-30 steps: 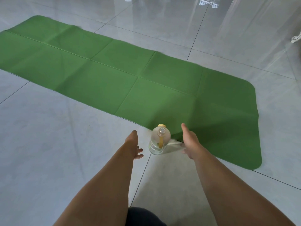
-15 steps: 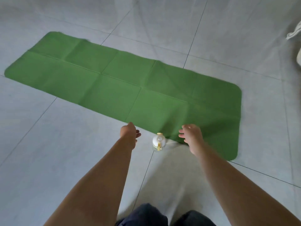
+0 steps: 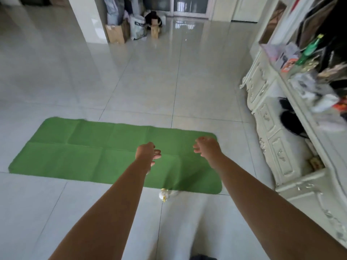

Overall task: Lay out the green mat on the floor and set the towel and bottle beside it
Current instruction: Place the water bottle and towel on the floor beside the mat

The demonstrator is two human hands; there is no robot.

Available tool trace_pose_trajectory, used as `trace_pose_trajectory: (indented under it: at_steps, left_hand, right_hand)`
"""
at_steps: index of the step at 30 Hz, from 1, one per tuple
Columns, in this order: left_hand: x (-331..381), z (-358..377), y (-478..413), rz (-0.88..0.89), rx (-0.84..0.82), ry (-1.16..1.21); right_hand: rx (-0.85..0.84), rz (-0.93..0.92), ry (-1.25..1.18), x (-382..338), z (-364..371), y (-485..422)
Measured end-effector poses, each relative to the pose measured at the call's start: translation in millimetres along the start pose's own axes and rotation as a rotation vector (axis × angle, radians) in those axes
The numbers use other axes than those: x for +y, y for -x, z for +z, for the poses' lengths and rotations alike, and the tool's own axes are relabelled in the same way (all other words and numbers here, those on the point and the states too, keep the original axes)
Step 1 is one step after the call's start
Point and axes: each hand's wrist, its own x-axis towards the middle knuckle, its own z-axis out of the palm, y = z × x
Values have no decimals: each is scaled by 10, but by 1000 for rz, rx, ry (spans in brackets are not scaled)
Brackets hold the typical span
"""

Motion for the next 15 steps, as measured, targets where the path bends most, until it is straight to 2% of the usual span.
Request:
trace_pose_trajectory:
  at_steps: [4, 9, 12, 15]
  left_hand:
    - [378, -66, 530, 5, -61, 61]
    - [562, 65, 868, -36, -166, 49]
    - [606, 492, 1033, -26, -204, -2]
    - [508, 1170, 1306, 8, -347, -120]
  right_hand:
    - [95, -37, -201, -392, -303, 624]
    - [197, 11, -405, -226, -691, 1262]
    - [309, 57, -516, -53, -1054, 1445]
    - [403, 38, -606, 205, -1487, 1571]
